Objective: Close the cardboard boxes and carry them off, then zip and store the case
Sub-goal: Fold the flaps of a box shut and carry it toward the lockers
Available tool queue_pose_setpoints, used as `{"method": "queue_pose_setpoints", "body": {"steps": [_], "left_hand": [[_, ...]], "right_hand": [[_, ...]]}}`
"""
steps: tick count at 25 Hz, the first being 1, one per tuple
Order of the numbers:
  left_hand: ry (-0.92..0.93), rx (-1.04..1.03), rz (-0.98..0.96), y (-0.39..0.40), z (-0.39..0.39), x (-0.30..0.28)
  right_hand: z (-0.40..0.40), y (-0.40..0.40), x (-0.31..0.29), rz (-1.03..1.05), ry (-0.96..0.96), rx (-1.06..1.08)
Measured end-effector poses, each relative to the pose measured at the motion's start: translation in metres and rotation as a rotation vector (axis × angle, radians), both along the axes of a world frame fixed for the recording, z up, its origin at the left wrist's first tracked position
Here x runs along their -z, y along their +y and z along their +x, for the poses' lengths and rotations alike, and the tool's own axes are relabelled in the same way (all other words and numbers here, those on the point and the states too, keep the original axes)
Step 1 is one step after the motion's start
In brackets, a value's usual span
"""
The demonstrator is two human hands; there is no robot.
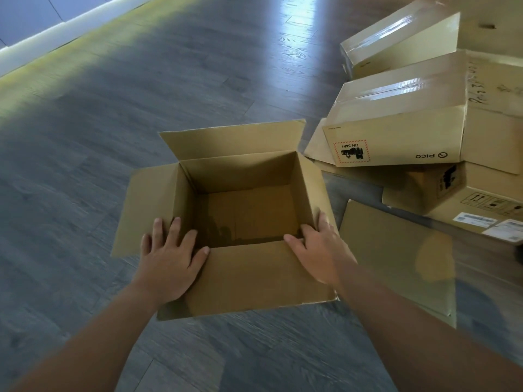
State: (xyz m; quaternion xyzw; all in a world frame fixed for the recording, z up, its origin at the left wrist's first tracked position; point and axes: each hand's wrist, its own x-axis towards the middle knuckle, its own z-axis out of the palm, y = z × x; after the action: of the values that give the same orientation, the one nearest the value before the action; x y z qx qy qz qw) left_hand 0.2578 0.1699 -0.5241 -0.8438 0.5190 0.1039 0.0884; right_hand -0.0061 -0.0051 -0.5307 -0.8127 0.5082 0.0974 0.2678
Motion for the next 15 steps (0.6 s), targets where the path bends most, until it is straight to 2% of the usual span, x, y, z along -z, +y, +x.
{"method": "queue_pose_setpoints", "body": {"steps": [4,7,11,15], "left_hand": [[-0.031,0.000,0.042,-0.005,0.002,-0.010],[0.028,0.058,-0.037,-0.030,-0.014,-0.021],[0.105,0.300,-0.202,-0.081,-0.046,-0.047],[0.281,0.550,-0.389,-0.130,-0.098,-0.074]], "right_hand": [[0.009,-0.011,-0.008,-0.026,0.009,-0.030],[-0.006,-0.019,-0.014,-0.052,-0.002,-0.035],[-0.039,-0.031,-0.040,-0.109,-0.078,0.023],[-0.103,-0.048,-0.079,-0.208,0.104,0.085]]}}
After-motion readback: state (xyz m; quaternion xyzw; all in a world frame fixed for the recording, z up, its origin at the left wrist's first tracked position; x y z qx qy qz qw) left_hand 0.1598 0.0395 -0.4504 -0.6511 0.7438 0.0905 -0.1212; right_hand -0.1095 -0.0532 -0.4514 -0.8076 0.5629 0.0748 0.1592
